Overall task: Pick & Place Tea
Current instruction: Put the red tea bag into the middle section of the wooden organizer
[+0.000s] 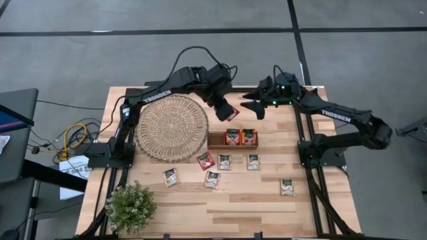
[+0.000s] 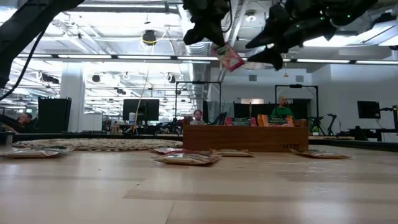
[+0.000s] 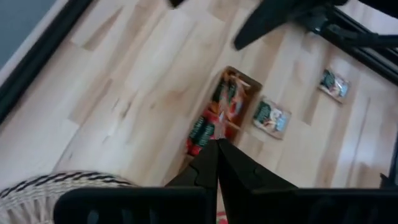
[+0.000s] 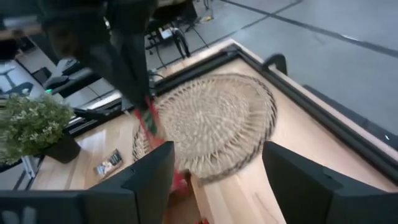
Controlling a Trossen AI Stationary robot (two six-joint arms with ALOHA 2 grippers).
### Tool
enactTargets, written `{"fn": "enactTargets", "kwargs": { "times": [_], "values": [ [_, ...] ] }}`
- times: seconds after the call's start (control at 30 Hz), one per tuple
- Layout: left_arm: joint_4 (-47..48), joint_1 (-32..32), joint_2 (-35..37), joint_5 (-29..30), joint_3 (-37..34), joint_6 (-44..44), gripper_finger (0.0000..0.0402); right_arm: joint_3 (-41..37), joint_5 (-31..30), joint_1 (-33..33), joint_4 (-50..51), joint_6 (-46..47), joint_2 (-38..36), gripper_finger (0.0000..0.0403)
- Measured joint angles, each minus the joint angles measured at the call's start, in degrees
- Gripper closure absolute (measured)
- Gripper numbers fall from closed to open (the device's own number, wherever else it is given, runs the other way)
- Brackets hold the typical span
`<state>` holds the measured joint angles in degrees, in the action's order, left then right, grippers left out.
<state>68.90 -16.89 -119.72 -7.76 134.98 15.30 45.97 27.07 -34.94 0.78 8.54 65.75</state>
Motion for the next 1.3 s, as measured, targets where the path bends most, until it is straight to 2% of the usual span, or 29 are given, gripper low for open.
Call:
{"fn": "enactTargets", "kwargs": {
  "times": [0.23, 0.6, 1.3],
  "values": [
    [0.0, 2.4, -0.1, -0.1, 0.0, -0.1, 0.0401, 3.6, -0.1, 0.7, 2.1, -1.8, 1.2, 0.0163],
    [-1.4, 3.1, -0.1, 0.0, 0.0, -0.4, 0.0401, 4.4, 0.1, 3.1, 7.9, -3.0, 1.2, 0.0163],
    [-5.8, 3.1, -0.1, 0.0, 0.0, -1.3, 0.0401, 4.4, 2.8, 5.8, 7.8, -2.5, 1.2, 0.0163]
  ]
}}
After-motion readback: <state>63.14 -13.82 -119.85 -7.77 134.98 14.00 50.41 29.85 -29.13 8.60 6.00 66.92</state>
